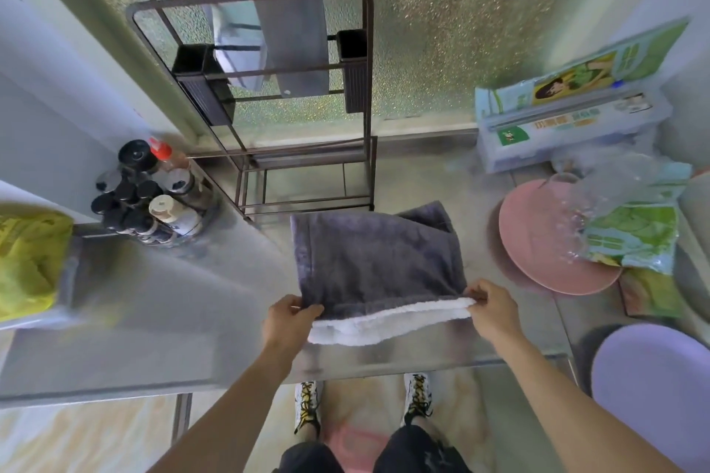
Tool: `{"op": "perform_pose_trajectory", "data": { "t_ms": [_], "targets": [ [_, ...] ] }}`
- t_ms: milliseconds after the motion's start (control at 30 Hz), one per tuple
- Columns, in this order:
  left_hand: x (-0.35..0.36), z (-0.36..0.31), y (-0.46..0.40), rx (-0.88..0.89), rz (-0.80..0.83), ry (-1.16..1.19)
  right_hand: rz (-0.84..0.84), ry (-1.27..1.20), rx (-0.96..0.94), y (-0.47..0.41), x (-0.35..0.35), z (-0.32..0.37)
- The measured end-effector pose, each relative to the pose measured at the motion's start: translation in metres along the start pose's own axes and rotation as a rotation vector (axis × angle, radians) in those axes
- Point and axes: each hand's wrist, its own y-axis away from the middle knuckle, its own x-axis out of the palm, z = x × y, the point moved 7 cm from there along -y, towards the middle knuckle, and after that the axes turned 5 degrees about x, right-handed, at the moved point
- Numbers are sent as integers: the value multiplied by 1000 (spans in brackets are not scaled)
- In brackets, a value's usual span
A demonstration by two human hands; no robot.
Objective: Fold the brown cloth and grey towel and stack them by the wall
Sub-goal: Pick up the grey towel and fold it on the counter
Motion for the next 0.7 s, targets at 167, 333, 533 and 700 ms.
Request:
{"op": "perform_pose_trajectory", "data": {
  "t_ms": [167,333,533,700],
  "targets": [
    [2,21,14,-84,110,-70,9,53,5,13,-3,-17],
    [-5,11,12,-33,141,-188,-36,-41,32,11,-10,-16],
    [-33,-67,-46,85,-43,67,-50,-141,-48,-49,-32,68],
    [-24,-73,-110,-111,-68,187,38,-156,9,-100,-3,104]
  ]
}}
